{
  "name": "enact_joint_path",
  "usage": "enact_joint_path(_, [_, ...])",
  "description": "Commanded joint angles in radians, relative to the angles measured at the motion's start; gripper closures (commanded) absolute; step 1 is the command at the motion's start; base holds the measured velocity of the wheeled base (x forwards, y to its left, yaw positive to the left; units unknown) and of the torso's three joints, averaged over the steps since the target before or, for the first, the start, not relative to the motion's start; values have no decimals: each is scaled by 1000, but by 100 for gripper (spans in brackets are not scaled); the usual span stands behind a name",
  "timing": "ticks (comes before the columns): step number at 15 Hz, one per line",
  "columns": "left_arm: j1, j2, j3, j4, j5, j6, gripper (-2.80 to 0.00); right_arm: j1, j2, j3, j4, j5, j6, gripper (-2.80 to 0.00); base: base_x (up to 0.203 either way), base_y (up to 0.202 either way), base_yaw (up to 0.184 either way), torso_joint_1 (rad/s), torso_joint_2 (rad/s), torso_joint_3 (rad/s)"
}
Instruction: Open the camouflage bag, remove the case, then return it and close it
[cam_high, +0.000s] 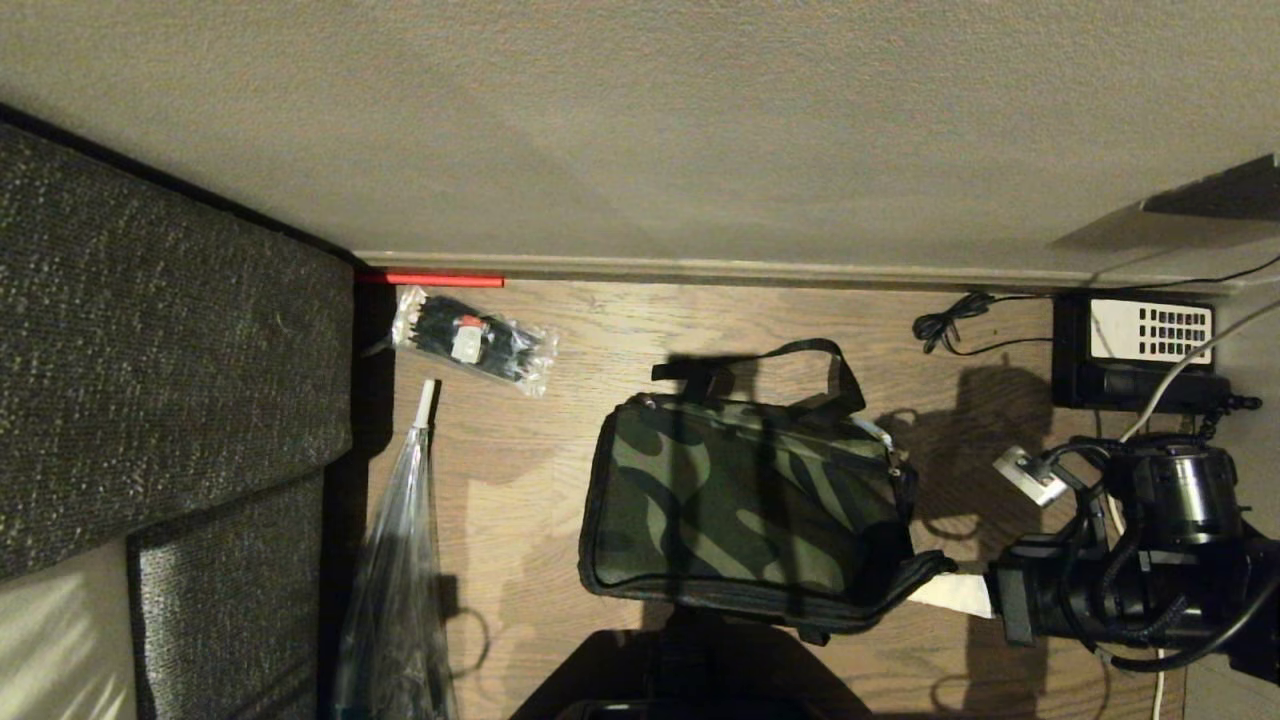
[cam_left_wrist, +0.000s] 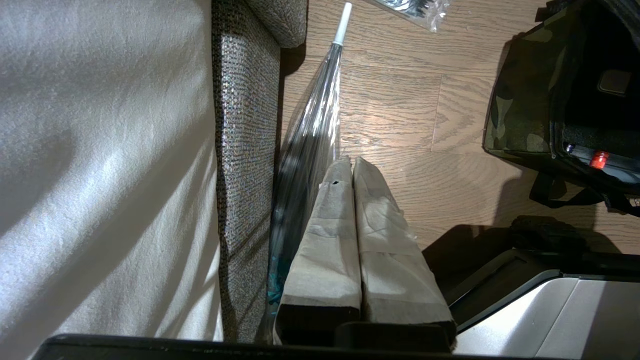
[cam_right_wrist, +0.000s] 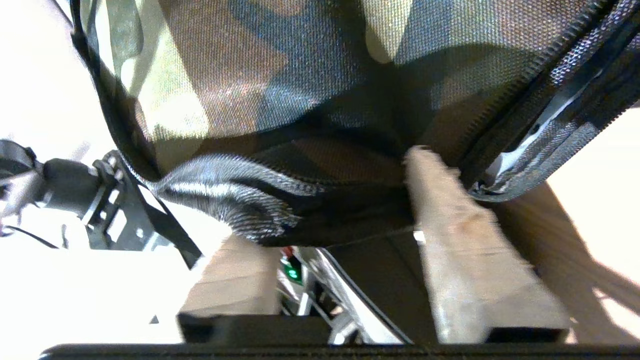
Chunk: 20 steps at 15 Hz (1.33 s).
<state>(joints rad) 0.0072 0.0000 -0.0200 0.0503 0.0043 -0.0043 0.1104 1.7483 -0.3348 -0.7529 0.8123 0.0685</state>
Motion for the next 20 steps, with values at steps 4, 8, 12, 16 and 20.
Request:
enact_joint_path(4, [0, 0, 0, 0, 1, -1, 0, -16, -26, 44, 72, 2, -152, -280, 0, 0, 0, 0, 0, 0])
enact_joint_path(8, [0, 0, 0, 0, 0, -2, 0, -48, -119, 91, 153, 2, -239, -280, 0, 0, 0, 0, 0, 0])
enact_joint_path(12, [0, 0, 0, 0, 0, 0, 0, -76, -231, 102, 241, 3, -242, -280, 0, 0, 0, 0, 0, 0])
enact_joint_path(16, [0, 0, 0, 0, 0, 0, 0, -103, -297, 43, 255, 5, -224, 0, 0, 0, 0, 0, 0, 0])
enact_joint_path(20, [0, 0, 0, 0, 0, -2, 0, -108, -480, 40, 295, -138, -117, 0, 0, 0, 0, 0, 0, 0])
